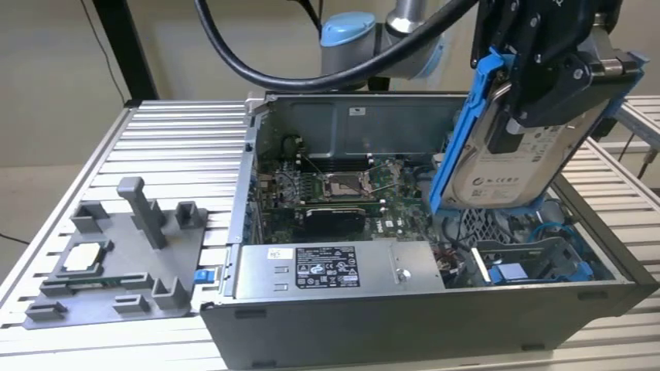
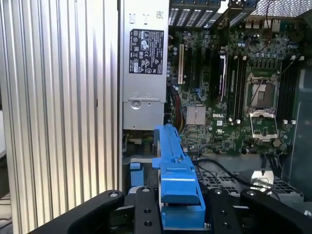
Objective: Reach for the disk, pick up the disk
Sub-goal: 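Pick up the disk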
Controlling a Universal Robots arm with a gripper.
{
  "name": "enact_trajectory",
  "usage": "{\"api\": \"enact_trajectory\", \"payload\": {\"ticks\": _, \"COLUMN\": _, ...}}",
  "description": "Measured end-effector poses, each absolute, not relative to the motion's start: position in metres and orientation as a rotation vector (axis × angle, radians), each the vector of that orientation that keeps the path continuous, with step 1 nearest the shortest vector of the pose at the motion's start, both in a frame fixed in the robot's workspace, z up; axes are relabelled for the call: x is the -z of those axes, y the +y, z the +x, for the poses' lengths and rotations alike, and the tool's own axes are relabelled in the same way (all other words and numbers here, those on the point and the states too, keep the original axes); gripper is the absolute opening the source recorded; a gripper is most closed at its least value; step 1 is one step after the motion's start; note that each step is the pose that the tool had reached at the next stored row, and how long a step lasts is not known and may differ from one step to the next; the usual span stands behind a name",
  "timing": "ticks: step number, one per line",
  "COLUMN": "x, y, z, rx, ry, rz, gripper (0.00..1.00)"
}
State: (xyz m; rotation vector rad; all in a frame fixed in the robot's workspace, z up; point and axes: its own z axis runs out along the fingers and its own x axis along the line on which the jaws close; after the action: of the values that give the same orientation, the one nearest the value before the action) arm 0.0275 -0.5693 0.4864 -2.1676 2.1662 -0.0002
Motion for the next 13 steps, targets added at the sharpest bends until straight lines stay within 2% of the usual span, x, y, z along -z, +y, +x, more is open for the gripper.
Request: {"api": "enact_trajectory", "payload": {"ticks": 13, "x": -0.482, "y": -0.579, "z": 0.070, "rx": -0.005, "ry": 2.169, "rz": -2.170, "gripper": 0.00}}
